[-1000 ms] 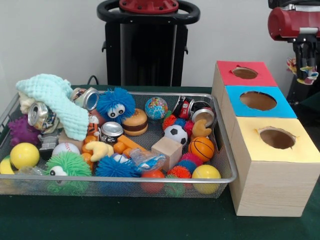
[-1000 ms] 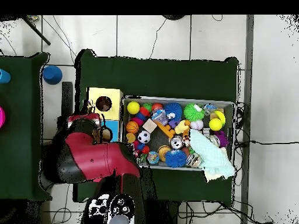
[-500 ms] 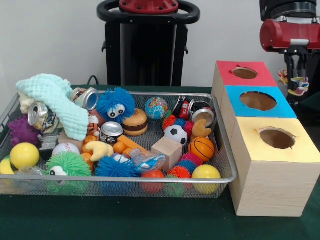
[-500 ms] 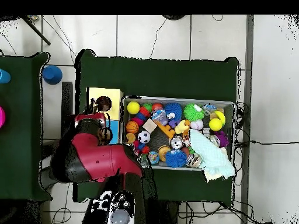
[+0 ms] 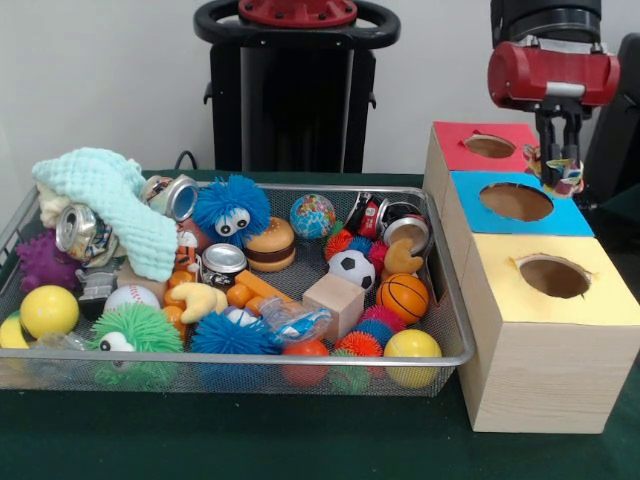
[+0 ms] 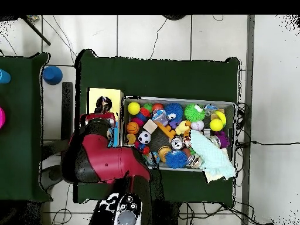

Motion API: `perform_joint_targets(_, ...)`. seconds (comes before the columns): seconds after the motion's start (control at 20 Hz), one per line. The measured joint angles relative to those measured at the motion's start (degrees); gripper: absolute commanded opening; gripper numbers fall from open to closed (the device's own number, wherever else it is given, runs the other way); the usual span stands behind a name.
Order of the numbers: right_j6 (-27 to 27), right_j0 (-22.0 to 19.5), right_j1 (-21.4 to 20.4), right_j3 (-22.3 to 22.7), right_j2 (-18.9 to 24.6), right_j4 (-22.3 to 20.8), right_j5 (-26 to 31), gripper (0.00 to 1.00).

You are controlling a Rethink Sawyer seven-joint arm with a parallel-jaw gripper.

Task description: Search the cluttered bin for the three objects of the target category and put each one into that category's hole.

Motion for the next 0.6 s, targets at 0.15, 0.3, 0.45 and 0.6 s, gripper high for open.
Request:
perform_joint_targets(0.15,0.0,0.44,0.24,0.14,-1.05,0.02,-1.68,0.0)
perform_joint_targets(0.3,0.0,1.84,1.04,0.32,-2.71,0.55,-4.67,0.0)
perform_joint_targets(0.45,0.0,2.69,1.76,0.45,-3.55,1.05,-6.64,0.0)
perform_joint_targets(0.6,0.0,3.33,2.65,0.64,-4.06,1.64,-8.87,0.0)
